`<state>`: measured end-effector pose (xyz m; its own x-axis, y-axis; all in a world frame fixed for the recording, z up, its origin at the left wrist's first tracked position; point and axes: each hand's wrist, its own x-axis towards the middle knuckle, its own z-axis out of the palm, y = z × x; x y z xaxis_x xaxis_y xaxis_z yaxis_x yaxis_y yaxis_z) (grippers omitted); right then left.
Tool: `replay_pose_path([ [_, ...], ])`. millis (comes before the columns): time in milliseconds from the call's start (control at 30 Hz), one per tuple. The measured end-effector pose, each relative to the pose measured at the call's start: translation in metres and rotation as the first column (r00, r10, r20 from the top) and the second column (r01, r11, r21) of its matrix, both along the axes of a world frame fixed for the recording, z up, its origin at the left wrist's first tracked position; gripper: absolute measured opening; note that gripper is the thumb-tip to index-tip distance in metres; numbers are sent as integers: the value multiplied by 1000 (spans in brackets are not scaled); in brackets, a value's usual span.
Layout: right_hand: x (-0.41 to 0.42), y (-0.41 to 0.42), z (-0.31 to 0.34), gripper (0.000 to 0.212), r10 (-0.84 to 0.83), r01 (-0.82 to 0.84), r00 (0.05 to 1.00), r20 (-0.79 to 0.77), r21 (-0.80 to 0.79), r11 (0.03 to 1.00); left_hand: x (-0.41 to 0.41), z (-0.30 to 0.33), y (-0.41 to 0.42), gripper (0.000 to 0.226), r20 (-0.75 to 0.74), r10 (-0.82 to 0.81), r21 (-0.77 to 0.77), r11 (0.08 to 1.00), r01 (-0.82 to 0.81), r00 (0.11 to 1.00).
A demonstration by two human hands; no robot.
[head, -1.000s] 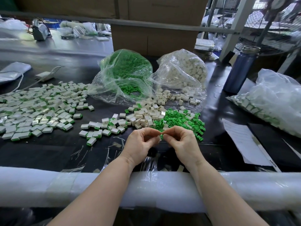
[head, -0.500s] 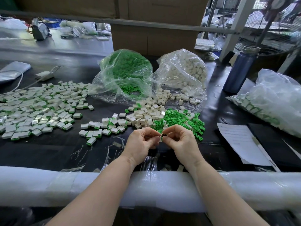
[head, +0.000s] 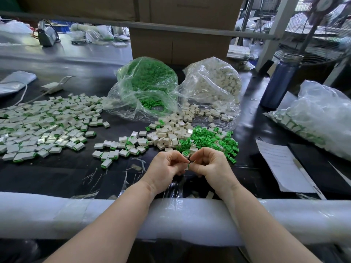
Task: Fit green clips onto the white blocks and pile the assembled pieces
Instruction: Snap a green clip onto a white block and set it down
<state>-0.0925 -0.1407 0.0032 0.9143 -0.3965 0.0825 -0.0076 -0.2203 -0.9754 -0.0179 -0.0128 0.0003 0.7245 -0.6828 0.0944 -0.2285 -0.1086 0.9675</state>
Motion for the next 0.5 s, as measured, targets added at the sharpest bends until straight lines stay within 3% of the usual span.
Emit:
replay_pose_path([
  [500, -1, -4, -3, 23, 41, -40, 999, -23, 12, 999, 0, 0, 0, 20, 68, -54, 65, 997, 50, 996],
])
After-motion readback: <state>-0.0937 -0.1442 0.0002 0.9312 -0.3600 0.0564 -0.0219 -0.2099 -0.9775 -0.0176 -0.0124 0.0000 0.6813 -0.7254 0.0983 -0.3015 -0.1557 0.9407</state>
